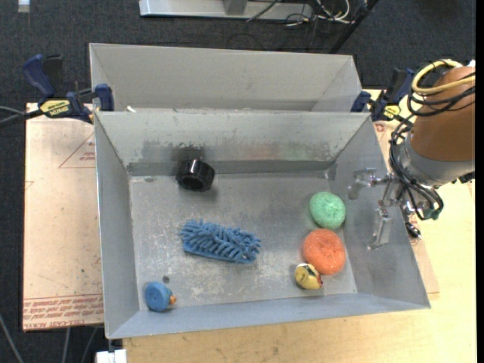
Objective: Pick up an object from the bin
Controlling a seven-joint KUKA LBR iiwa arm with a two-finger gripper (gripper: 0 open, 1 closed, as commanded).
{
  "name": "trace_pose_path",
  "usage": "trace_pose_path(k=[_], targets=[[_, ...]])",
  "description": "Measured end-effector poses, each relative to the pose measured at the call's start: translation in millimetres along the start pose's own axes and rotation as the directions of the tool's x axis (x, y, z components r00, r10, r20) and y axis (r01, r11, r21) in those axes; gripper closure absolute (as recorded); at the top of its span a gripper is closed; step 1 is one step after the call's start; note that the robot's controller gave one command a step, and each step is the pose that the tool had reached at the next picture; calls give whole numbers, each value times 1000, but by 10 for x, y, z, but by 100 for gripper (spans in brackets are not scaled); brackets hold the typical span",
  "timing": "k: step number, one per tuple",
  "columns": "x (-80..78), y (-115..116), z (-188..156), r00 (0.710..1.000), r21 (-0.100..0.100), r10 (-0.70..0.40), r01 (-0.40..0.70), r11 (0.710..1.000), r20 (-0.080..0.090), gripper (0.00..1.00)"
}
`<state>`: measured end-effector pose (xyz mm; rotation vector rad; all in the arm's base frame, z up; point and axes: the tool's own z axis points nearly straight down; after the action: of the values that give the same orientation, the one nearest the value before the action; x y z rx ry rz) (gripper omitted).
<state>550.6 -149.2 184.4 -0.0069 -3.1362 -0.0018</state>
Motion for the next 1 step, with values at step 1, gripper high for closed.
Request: trace_pose_path(k=[1], targets=[[-12,7,-46,1000,1,-4,4,1000,6,0]])
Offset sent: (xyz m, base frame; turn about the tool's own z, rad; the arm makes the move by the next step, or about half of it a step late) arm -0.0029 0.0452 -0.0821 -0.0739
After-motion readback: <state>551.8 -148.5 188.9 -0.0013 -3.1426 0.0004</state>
